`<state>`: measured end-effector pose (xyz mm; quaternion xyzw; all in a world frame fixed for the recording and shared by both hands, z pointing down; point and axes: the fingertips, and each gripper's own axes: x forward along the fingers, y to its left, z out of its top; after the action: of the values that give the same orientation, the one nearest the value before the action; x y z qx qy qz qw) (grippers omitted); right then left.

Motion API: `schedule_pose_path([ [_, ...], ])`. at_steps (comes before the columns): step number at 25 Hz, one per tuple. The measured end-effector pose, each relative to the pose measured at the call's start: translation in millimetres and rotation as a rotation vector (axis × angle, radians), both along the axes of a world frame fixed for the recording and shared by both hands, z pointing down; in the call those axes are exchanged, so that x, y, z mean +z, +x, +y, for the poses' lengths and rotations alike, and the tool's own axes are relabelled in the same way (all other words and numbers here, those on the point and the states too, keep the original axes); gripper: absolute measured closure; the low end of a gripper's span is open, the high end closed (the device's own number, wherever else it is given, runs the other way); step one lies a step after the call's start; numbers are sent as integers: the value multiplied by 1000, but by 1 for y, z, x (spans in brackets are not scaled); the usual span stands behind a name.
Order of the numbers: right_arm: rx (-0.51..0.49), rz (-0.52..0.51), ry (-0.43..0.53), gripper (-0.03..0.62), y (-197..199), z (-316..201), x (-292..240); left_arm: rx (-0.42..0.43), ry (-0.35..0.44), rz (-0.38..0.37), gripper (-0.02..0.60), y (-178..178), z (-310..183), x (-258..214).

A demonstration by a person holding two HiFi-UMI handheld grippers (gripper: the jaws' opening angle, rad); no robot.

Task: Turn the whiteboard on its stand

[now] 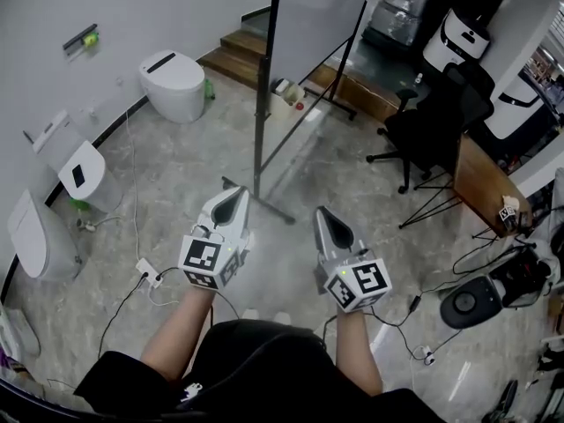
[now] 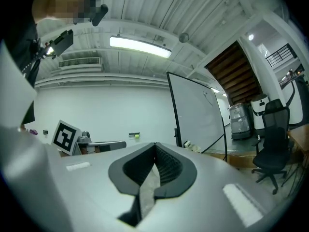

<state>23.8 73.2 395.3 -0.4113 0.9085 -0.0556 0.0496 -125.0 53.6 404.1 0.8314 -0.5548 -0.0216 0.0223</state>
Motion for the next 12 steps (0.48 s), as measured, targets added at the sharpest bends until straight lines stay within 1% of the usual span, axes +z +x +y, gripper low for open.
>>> schedule_pose_path([
  [4,1,3,-6,585,-10,3,3,12,-2,-5,577,-12,0,10],
  [8,-1,9,-18,586,-20,7,8,0,-19,-3,577,-22,1,8],
  [12,-1,12,-21,585,-27,10,12,6,-17,-3,577,-29,2,14],
])
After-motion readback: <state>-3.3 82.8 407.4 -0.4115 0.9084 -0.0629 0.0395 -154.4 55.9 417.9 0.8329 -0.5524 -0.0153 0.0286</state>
